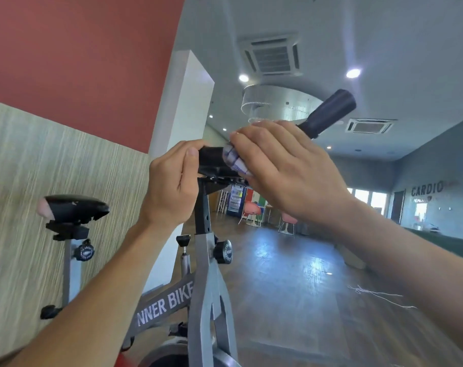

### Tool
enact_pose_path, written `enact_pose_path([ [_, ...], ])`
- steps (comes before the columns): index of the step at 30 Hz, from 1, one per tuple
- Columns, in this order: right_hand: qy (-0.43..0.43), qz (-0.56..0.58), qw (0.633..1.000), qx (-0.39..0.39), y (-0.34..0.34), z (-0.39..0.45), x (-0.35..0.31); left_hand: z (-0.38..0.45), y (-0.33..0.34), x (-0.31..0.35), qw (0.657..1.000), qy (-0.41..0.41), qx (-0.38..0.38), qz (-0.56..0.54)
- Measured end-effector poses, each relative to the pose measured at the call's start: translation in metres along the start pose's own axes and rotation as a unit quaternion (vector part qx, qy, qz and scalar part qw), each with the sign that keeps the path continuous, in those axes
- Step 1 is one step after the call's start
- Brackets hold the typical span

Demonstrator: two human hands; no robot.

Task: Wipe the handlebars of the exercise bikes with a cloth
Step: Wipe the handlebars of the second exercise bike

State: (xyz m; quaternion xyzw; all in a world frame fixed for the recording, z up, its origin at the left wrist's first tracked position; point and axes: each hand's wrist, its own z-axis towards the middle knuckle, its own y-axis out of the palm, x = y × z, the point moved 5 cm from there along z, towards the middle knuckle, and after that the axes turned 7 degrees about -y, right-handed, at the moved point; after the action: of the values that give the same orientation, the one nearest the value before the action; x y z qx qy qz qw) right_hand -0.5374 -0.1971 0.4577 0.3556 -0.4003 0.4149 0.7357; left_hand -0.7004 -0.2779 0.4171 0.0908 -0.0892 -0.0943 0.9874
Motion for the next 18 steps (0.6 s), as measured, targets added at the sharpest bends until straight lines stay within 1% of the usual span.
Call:
enact_pose_path([
  [2,0.033,0.004,0.999,-0.008,-0.010,0.002,0.015,0.002,-0.003,0.000,1.000,-0.007,-0.003,0.005],
  [4,0.086,-0.015,0.995,-0.041,-0.019,0.006,0.032,0.005,-0.004,0.003,1.000,-0.017,-0.006,0.012],
  [6,0.119,-0.030,0.985,-0.121,-0.019,0.016,0.037,0.008,-0.005,0.009,0.999,-0.029,-0.013,0.023],
  [8,0.135,-0.037,0.969,-0.203,-0.014,0.029,0.033,0.011,-0.006,0.015,0.998,-0.043,-0.019,0.036],
  [10,0.137,-0.011,0.947,-0.289,-0.009,0.043,0.029,0.013,-0.008,0.019,0.996,-0.079,-0.025,0.036],
  [11,0.130,0.016,0.933,-0.335,-0.004,0.044,0.028,0.015,-0.008,0.018,0.992,-0.119,-0.026,0.032],
  [12,0.123,0.047,0.922,-0.363,0.005,0.044,0.026,0.016,-0.008,0.022,0.985,-0.167,-0.025,0.020],
  [14,0.118,0.128,0.902,-0.396,0.012,0.041,0.025,0.018,-0.005,0.031,0.965,-0.263,0.003,-0.004],
  [15,0.107,0.158,0.886,-0.423,0.013,0.039,0.024,0.021,-0.004,0.035,0.951,-0.309,0.026,-0.001],
  [16,0.097,0.198,0.873,-0.435,0.013,0.040,0.023,0.027,-0.004,0.037,0.932,-0.361,0.039,-0.001],
  [17,0.105,0.253,0.858,-0.436,0.012,0.040,0.022,0.033,-0.004,0.037,0.910,-0.414,0.035,-0.008],
  [18,0.131,0.295,0.835,-0.445,0.008,0.041,0.027,0.040,-0.005,0.034,0.886,-0.462,0.024,-0.018],
])
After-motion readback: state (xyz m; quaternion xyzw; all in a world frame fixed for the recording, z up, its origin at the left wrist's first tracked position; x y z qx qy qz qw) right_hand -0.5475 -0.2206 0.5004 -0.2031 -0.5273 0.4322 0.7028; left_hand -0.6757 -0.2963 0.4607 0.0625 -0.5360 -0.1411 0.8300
